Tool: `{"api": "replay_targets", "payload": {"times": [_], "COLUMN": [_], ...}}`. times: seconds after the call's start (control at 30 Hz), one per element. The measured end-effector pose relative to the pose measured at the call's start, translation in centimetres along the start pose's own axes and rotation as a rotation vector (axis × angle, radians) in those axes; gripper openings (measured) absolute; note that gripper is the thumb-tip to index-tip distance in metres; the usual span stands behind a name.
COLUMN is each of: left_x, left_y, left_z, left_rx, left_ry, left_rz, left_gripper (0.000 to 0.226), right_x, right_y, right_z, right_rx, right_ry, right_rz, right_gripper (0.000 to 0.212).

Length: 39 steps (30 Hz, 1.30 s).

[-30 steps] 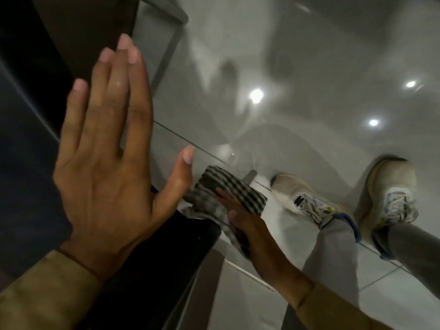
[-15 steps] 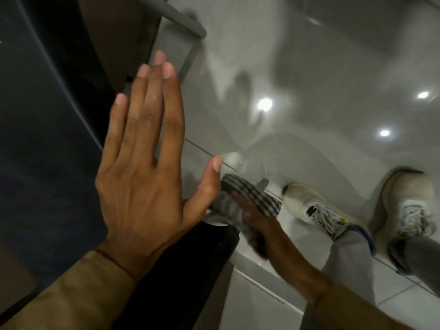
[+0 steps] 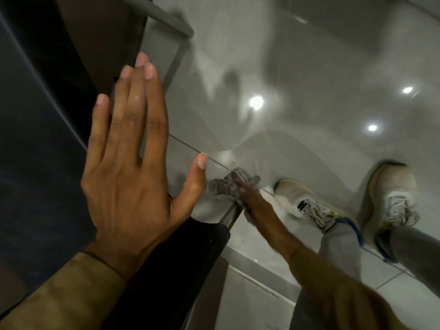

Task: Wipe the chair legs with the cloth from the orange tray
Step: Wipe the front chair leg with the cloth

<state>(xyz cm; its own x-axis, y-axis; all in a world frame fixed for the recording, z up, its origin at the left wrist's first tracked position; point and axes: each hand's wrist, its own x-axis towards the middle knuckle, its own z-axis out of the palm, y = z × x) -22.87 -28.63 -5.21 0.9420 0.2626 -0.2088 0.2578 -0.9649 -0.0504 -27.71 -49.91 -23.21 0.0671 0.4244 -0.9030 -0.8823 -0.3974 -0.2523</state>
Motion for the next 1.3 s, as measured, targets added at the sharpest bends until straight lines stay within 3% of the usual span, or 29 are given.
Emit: {"api": "replay_targets", "payload": {"times": [0.1, 0.2, 0.3, 0.43, 0.57, 0.7, 0.8, 0.9, 1.0, 1.2, 1.3], "left_x": [0.1, 0.1, 0.1, 0.2, 0.1, 0.0, 0.0, -0.1, -0.1, -0.3, -0.3], "left_y": [0.1, 0.3, 0.4, 0.4, 0.3, 0.1, 0.0, -0.2, -0.2, -0.2, -0.3], "left_z": [-0.3, -0.5, -0.9, -1.0, -0.7, -0.2, -0.1, 0.0, 0.0, 0.2, 0.3], "left_rx": [-0.006, -0.023, -0.024, -0.023, -0.010, 0.006, 0.014, 0.008, -0.007, -0.009, -0.001], "left_ry": [-0.007, -0.030, -0.068, -0.080, -0.049, -0.003, -0.006, 0.003, 0.016, 0.017, 0.021], "left_rz": [-0.010, -0.021, -0.012, -0.004, -0.018, -0.019, -0.003, -0.010, -0.017, -0.019, -0.017], "left_gripper": [0.081, 0.081, 0.084, 0.084, 0.084, 0.083, 0.084, 0.085, 0.085, 0.084, 0.084], "right_x": [-5.7, -4.9, 0.2, 3.8, -0.8, -7.4, -4.5, 1.1, 3.1, -4.5, -7.0], "right_y": [-0.6, -0.8, -0.4, -0.3, -2.1, -1.5, -1.1, -1.1, -1.1, -0.5, 0.7], "right_z": [2.0, 2.4, 0.2, -2.5, 0.3, 2.8, 1.9, -0.5, -2.3, -0.3, 0.8], "right_rx": [-0.050, -0.172, -0.224, -0.251, -0.195, -0.118, -0.186, -0.315, -0.259, -0.118, -0.239], "right_ry": [-0.096, -0.090, 0.071, 0.043, 0.000, -0.145, -0.046, -0.004, -0.052, -0.107, -0.124], "right_rz": [-0.071, -0.192, -0.181, -0.069, -0.082, -0.122, -0.157, -0.164, -0.090, -0.115, -0.161], "right_gripper": [0.049, 0.037, 0.035, 0.043, 0.039, 0.041, 0.029, 0.043, 0.057, 0.068, 0.057]}}
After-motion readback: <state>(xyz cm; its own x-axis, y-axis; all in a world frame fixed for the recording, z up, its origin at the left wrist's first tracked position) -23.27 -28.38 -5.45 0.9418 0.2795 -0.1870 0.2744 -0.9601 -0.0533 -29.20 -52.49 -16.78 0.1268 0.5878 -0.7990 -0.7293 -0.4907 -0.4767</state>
